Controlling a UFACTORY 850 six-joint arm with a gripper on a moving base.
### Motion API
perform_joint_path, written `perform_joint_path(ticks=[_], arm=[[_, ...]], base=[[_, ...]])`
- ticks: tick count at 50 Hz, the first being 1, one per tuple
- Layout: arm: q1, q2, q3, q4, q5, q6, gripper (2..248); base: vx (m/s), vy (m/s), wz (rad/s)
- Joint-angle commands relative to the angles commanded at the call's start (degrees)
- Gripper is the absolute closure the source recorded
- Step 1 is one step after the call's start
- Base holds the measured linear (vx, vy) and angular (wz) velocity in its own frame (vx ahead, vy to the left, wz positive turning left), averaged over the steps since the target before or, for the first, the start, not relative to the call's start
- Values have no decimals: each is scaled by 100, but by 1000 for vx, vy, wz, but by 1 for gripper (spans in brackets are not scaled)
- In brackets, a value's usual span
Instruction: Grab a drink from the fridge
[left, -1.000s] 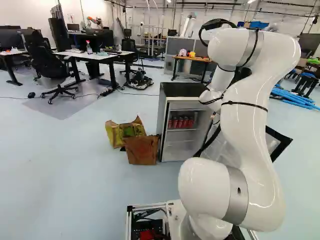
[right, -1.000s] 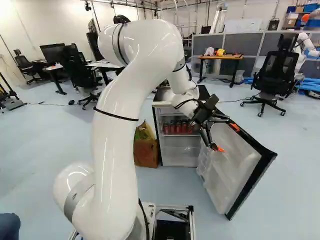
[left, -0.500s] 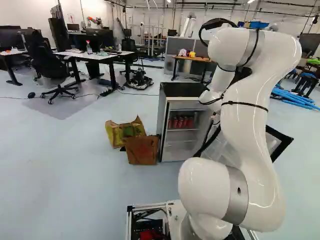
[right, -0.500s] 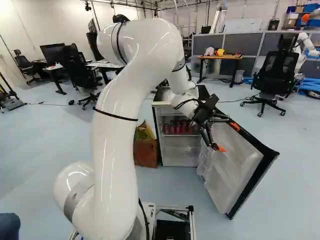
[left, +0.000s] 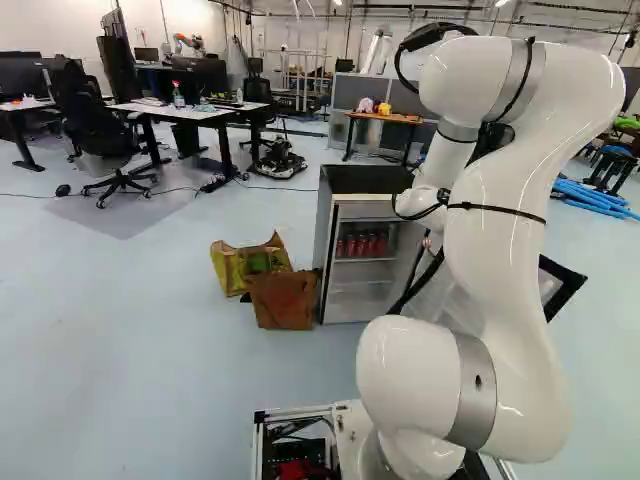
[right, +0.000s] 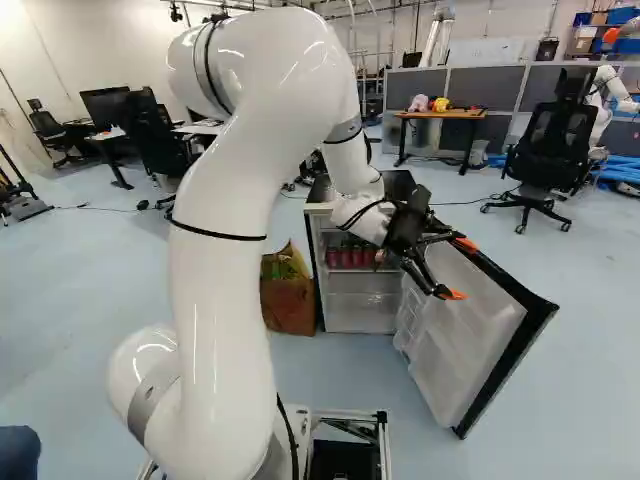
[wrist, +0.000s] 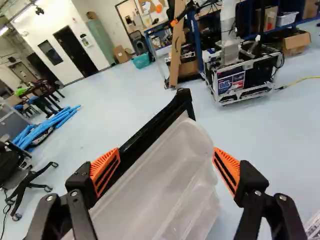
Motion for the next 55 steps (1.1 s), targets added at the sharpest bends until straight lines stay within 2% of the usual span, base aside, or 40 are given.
perform_joint_path(ticks=[55], arm=[[-52, 1260, 1869, -3311, 0, 0, 3]], base=[[0, 0, 0]])
